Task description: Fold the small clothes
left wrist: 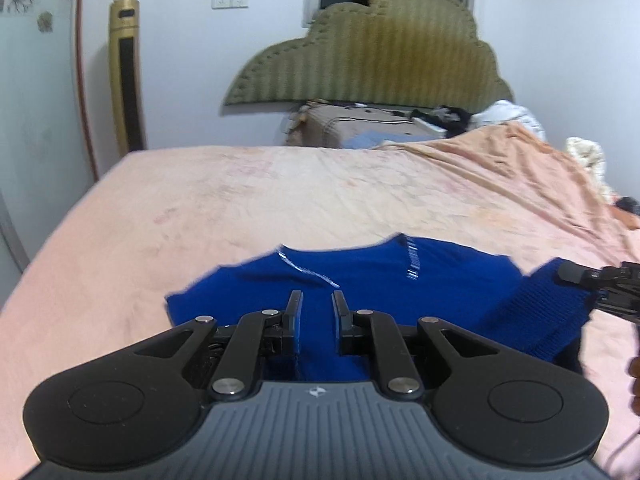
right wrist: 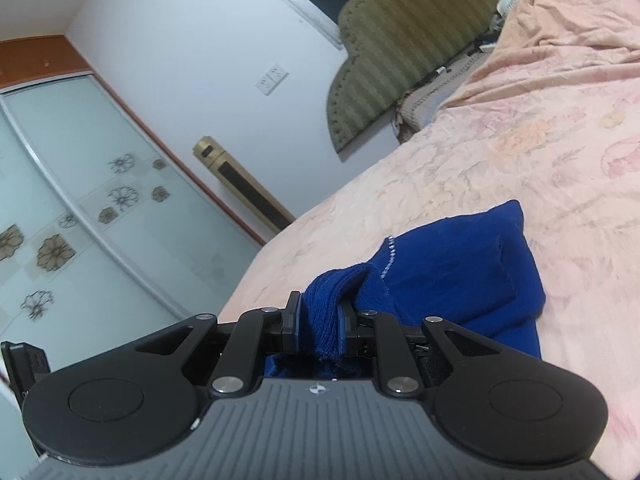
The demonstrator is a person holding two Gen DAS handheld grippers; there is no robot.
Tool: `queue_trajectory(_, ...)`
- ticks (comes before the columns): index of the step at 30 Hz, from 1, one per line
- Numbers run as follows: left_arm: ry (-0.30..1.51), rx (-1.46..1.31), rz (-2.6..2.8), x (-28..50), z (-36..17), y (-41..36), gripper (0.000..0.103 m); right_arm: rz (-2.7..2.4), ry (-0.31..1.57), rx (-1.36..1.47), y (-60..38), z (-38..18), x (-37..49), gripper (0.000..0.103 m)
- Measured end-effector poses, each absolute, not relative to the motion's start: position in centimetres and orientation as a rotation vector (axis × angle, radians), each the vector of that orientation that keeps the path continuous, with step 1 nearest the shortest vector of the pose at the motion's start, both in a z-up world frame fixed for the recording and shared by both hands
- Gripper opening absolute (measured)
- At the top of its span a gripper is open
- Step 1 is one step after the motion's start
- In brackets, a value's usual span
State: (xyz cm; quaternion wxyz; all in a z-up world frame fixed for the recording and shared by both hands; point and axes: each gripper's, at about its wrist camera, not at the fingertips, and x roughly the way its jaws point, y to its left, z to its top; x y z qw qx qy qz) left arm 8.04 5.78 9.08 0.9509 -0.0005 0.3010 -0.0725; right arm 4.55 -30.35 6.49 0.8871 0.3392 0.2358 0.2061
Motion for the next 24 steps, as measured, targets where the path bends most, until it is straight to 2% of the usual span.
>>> queue_trajectory(3, 0.627, 0.006, -0.116, 10.2, 8.1, 5.9, 0.009, 0.416, 0.517, 0.716, -30.2, 5.7, 6.9, 0.021)
queue_trajectory(6, 0.684, -0.029, -0.102, 11.8, 7.1, 6.6, 0.008, 0.413, 0.544, 0.715, -29.7, 5.0, 8.9, 0.021)
queue_trajectory(9, 0.766, -0.129, -0.196, 11.9, 6.4, 8.4, 0.009, 0.407, 0.559, 0.717, -29.5, 4.4, 9.8, 0.021)
queue_trajectory(12, 0.86, -0.195, -0.261, 11.4, 5.1, 9.5, 0.014, 0.409, 0.573, 0.702, -29.5, 4.0, 10.1, 0.021)
queue_trajectory(14, 0.908, -0.213, -0.272, 10.8, 3.9, 10.0, 0.025, 0.407, 0.583, 0.704, -29.5, 3.6, 10.1, 0.021)
queue_trajectory(16, 0.94, -0.238, -0.288, 10.3, 2.8, 10.1, 0.062, 0.41, 0.592, 0.712, -29.6, 3.2, 10.1, 0.021)
queue_trajectory(18, 0.947, -0.264, -0.293, 9.8, 1.8, 10.1, 0.071, 0.412, 0.598, 0.711, -29.5, 3.0, 10.1, 0.021)
queue_trajectory(21, 0.961, -0.272, -0.279, 9.8, 0.8, 9.8, 0.07, 0.414, 0.603, 0.709, -29.4, 2.9, 9.9, 0.021)
queue_trajectory(22, 0.971, -0.274, -0.281, 9.8, 0.5, 9.6, 0.066, 0.414, 0.603, 0.708, -29.4, 2.9, 9.8, 0.021)
queue_trajectory(23, 0.982, -0.274, -0.297, 9.9, 0.3, 9.4, 0.054, 0.413, 0.603, 0.708, -29.4, 2.9, 9.8, 0.021)
queue_trajectory(24, 1.005, -0.271, -0.315, 10.1, 0.0, 9.0, 0.025, 0.412, 0.602, 0.708, -29.4, 2.9, 9.7, 0.021)
